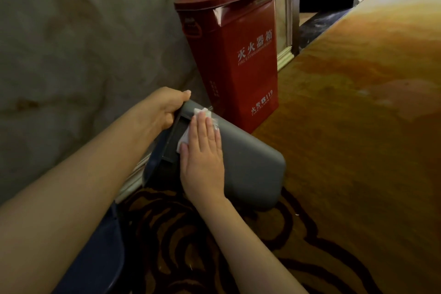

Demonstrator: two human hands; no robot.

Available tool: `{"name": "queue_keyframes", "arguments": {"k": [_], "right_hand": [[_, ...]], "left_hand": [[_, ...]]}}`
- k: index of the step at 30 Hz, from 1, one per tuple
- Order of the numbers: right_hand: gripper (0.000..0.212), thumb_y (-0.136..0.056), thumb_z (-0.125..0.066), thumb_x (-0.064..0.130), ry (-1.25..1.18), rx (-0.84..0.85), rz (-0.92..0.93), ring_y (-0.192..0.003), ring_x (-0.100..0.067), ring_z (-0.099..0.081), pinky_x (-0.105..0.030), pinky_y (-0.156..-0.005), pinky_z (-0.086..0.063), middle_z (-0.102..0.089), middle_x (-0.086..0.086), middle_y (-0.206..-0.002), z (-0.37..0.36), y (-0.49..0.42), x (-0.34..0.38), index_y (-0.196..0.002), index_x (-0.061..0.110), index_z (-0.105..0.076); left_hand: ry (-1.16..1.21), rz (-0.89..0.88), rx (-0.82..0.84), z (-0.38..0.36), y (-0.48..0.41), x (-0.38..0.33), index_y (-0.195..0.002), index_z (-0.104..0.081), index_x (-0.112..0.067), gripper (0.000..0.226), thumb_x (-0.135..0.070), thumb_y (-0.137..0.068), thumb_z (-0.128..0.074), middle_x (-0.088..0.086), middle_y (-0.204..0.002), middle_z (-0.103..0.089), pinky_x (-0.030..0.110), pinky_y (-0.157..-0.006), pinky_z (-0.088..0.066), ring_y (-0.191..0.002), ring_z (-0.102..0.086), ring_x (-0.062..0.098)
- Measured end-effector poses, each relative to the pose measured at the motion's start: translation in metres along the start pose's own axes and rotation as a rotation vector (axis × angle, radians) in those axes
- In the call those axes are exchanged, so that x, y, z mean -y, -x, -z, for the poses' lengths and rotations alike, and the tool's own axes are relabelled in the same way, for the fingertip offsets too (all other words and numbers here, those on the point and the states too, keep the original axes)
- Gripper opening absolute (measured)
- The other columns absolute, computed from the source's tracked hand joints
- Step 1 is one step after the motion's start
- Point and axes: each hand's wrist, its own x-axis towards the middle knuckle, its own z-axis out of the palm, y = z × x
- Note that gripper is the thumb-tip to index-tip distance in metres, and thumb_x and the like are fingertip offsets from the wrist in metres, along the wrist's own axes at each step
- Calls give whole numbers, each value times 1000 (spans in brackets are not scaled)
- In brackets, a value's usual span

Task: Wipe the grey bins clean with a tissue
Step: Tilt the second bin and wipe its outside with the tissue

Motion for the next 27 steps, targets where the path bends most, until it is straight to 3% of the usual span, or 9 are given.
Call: {"name": "queue_keyframes", "arguments": {"k": [4, 8, 11, 14, 21, 23, 27], "right_hand": [[53, -98, -13, 33, 36, 29, 13, -145, -13, 6, -34, -118, 4, -2, -2, -158, -3, 11, -8, -147, 15, -4], [53, -98, -15, 35, 32, 51, -234, -144, -11, 5, -31, -115, 6, -2, 0, -159, 0, 10, -42, -147, 18, -3], [54, -100, -19, 33, 13, 101, -408, -145, -11, 3, -32, -116, 4, -1, 0, -159, 7, 2, -75, -148, 17, -1], [54, -100, -19, 32, -4, 140, -487, -145, -13, 1, -35, -118, 0, -3, -1, -159, 11, -4, -102, -149, 15, -2], [51, -100, -22, 28, -147, 106, -635, -146, -17, -7, -45, -117, -5, -14, -6, -158, 20, -7, -150, -148, 11, -13], [50, -100, -23, 25, -183, 106, -644, -146, -18, -7, -44, -117, -4, -14, -7, -158, 20, -13, -154, -147, 10, -14], [49, -101, -30, 22, -209, 103, -441, -144, -17, -14, -34, -116, -8, -21, -8, -156, 19, -31, -129, -147, 10, -18]], "left_hand": [[32, 65, 17, 1, -3, -4, -78, -52, -6, 25, -22, -95, -44, 7, -74, -55, 30, -64, -49, -65, -53, 16], [127, 9, 105, 2, -3, -4, -85, -58, -12, 23, -29, -94, -47, 4, -81, -58, 32, -82, -48, -74, -57, 15], [45, -110, 188, 15, 0, 11, -110, -60, -5, 31, -27, -96, -43, 7, -104, -64, 28, -77, -50, -94, -59, 17], [-71, -181, 210, 24, 2, 32, -136, -45, -14, 40, -13, -96, -39, 5, -116, -60, 23, -71, -49, -92, -61, 12], [8, -144, 220, 12, 4, 28, -133, -49, -16, 39, -12, -95, -42, -2, -100, -66, 29, -69, -51, -86, -62, 12], [2, -147, 204, 8, 4, 27, -133, -49, -15, 39, -12, -95, -42, 3, -111, -65, 29, -70, -51, -85, -62, 13], [7, -136, 138, 11, 3, 27, -135, -47, -14, 40, -10, -95, -41, 6, -112, -61, 27, -60, -51, -79, -60, 12]]}}
